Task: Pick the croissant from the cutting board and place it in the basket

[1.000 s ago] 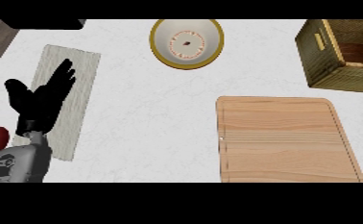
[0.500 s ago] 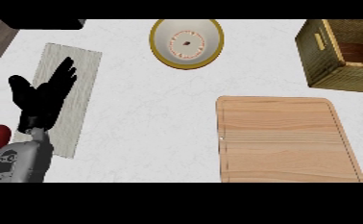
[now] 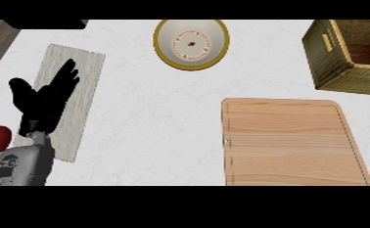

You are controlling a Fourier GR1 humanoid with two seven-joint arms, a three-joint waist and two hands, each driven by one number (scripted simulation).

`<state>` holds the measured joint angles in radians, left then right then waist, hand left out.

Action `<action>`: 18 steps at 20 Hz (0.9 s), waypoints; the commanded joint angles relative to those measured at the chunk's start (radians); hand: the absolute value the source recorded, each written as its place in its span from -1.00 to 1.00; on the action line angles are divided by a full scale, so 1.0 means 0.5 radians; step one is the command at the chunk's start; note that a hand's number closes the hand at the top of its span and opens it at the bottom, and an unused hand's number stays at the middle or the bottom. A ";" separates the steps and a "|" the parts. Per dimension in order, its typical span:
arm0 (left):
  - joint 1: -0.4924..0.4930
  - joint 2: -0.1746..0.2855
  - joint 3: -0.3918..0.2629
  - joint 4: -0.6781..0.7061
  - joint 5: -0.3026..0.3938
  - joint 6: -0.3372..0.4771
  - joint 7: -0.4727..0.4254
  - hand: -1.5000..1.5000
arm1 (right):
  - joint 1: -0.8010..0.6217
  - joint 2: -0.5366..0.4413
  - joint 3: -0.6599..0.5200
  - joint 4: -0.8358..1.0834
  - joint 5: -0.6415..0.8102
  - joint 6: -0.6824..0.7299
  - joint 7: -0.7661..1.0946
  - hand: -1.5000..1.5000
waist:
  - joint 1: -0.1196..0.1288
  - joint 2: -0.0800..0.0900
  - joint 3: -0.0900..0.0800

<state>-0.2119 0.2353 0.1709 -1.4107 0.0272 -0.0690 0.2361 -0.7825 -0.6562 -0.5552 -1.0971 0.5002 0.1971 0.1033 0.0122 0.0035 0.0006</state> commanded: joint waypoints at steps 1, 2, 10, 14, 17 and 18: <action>0.062 0.028 0.049 0.049 0.061 -0.092 -0.111 0.00 | -0.068 -0.006 0.079 0.255 0.001 -0.087 -0.219 -1.00 | 0.005 0.001 -0.001; 0.041 0.015 0.012 -0.036 0.005 -0.020 0.004 0.00 | -0.165 -0.071 0.036 0.337 -0.060 -0.056 -0.243 -1.00 | 0.008 0.000 -0.001; -0.057 -0.016 0.005 0.067 -0.006 0.006 -0.001 0.00 | -0.346 -0.264 -0.383 0.658 -0.330 -0.210 -0.106 -1.00 | -0.002 0.012 0.001; -0.038 0.032 0.067 0.022 0.024 0.002 0.007 0.00 | -0.265 -0.461 -0.634 0.787 -0.546 -0.087 -0.080 -1.00 | -0.028 0.001 0.003; -0.010 -0.026 -0.005 0.026 -0.050 0.049 -0.003 0.00 | -0.172 -0.693 -0.701 1.005 -0.599 0.080 -0.181 -1.00 | -0.020 0.005 0.003; -0.066 -0.005 0.022 0.044 0.019 -0.013 0.012 0.00 | -0.193 -0.809 -0.702 1.102 -0.605 0.172 -0.162 -1.00 | -0.014 0.009 0.003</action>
<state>-0.2171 0.2334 0.1797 -1.4005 0.0288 -0.0716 0.2327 -0.9089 -0.9361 -0.8481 -0.6607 0.2453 0.1951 0.0476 0.0075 0.0059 0.0016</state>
